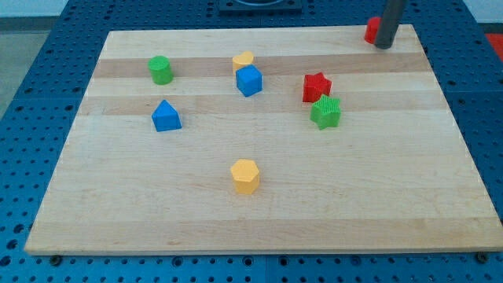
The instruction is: Keep your hand to the left of the yellow hexagon
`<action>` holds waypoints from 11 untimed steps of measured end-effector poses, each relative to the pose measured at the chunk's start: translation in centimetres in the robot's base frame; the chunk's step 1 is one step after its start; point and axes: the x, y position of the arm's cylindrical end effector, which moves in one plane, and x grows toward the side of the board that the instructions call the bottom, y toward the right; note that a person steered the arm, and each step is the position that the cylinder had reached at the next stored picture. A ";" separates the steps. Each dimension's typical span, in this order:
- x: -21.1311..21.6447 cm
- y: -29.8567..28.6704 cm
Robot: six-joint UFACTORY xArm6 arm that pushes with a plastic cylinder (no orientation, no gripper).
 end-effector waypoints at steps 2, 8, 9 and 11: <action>7.8 -0.3; 35.3 -28.1; 31.9 -29.8; 28.3 -27.7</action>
